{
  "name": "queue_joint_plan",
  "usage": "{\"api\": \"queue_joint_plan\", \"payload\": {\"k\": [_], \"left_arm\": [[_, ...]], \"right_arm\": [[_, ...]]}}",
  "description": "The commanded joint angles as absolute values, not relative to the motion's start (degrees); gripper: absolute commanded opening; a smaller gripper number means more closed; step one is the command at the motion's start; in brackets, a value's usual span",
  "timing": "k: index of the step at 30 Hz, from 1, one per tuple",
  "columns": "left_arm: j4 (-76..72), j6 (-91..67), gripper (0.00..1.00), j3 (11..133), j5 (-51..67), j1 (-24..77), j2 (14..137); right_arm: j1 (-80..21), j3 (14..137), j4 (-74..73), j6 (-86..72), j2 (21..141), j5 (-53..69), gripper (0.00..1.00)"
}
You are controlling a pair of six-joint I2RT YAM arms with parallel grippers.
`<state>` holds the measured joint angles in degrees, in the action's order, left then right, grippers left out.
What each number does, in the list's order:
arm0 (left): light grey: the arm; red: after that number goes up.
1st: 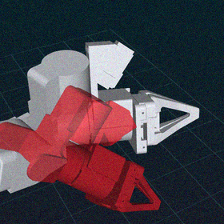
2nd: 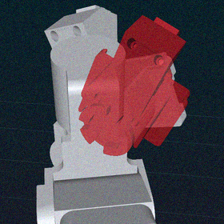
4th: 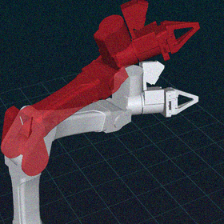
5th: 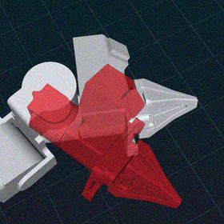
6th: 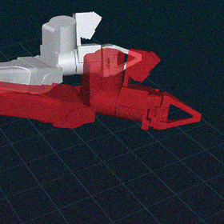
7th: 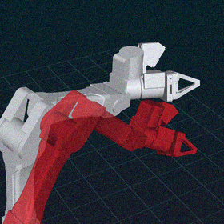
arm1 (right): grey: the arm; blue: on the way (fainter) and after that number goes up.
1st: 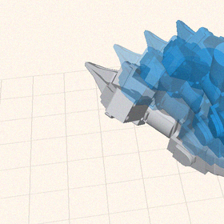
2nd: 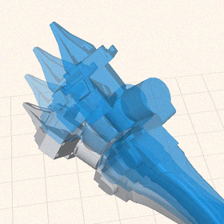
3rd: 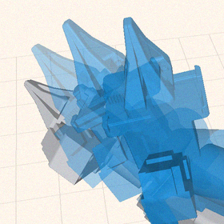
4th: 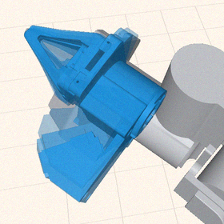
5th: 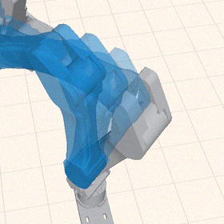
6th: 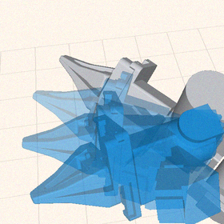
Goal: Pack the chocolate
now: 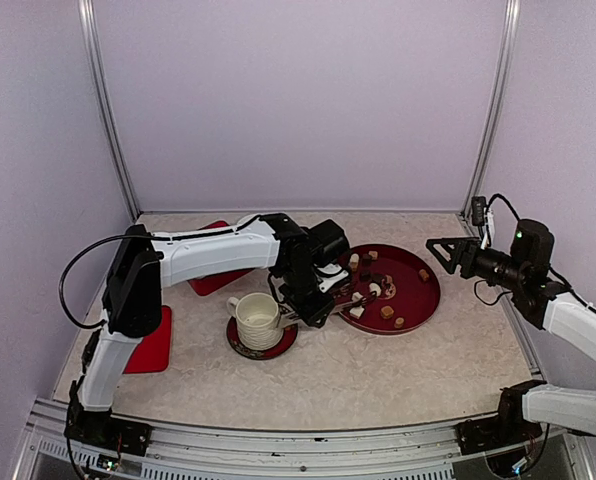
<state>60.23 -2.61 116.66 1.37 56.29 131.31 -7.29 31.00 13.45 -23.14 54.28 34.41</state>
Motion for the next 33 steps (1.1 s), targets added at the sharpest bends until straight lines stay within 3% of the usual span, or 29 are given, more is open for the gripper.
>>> {"api": "queue_joint_plan", "payload": {"k": [1,33], "left_arm": [[61.0,-3.2,0.44,118.9,1.3,56.9,132.7],[60.9,-3.8,0.33,121.3,-0.6,55.1,133.3]], "right_arm": [[-6.4,30.1,14.3,-22.4,53.0,34.4,0.73],[-6.2,30.9,13.2,-21.9,52.3,34.2,0.72]]}}
